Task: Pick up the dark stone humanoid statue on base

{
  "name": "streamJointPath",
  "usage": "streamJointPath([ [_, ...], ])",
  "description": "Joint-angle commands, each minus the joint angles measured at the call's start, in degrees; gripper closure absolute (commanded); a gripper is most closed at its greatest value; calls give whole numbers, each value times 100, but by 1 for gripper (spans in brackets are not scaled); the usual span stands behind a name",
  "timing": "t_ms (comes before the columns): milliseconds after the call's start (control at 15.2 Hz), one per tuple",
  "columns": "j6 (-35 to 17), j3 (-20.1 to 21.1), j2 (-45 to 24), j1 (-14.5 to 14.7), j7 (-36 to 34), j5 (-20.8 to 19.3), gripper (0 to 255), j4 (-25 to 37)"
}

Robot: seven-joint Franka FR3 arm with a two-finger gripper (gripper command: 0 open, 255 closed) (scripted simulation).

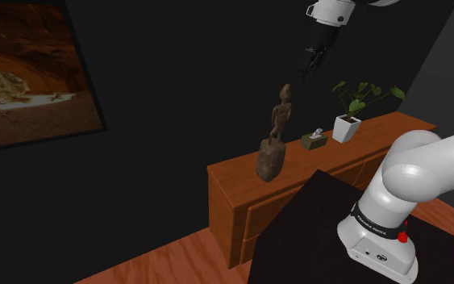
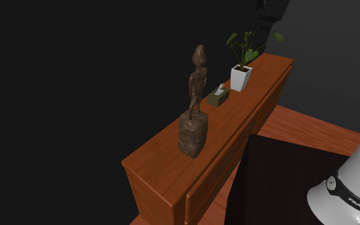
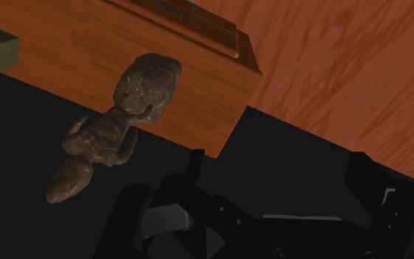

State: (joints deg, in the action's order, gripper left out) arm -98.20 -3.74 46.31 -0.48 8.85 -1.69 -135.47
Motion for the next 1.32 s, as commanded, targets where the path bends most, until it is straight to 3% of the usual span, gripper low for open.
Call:
streamJointPath([
  [0, 0, 0, 0, 0, 0, 0, 0, 0],
  [660, -794, -1104, -1585, 315, 2765, -1030, 0, 221],
  [1254, -1701, -1787, -3509, 556, 5062, -1534, 0, 995],
])
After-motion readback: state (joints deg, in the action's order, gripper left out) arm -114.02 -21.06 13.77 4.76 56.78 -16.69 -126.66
